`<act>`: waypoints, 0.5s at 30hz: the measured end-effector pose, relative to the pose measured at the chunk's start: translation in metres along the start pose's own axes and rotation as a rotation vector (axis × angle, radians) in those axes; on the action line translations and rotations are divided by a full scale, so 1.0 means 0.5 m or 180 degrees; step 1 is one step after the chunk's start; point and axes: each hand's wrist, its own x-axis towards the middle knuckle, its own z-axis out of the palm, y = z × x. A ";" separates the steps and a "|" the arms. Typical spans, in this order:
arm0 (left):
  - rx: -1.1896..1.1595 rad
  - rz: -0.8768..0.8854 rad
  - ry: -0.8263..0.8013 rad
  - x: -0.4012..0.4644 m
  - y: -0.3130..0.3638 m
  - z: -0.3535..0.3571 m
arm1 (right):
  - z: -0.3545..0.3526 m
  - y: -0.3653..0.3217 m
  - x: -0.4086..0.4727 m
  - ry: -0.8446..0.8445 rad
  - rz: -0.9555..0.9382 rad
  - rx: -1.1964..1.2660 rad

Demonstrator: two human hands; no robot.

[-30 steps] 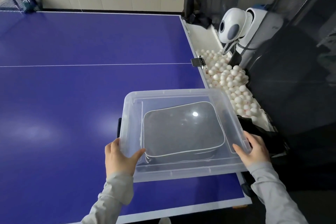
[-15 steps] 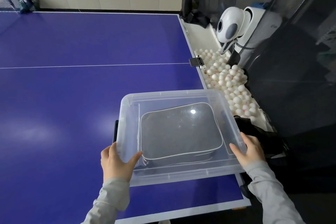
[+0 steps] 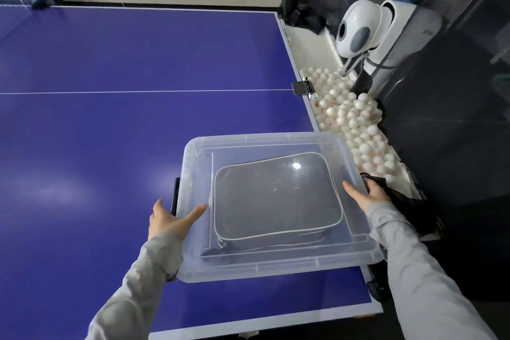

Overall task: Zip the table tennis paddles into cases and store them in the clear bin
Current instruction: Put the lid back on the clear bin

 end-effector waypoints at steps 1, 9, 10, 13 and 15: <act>-0.0085 -0.0085 -0.0032 0.004 -0.004 0.002 | 0.003 0.005 0.006 -0.0045 0.0090 0.0080; 0.0084 0.0030 0.0286 -0.004 -0.007 0.011 | 0.011 0.024 0.010 0.0182 0.0158 0.0248; 0.0103 0.0143 0.0366 -0.009 -0.007 0.012 | 0.012 0.023 0.007 0.0269 0.0080 0.0208; 0.0352 0.0579 0.0649 -0.022 -0.006 0.014 | 0.014 0.016 -0.007 0.0618 -0.0163 -0.0047; 0.0514 0.0815 0.0761 -0.028 -0.005 0.014 | 0.014 0.014 -0.014 0.0799 -0.0297 -0.0242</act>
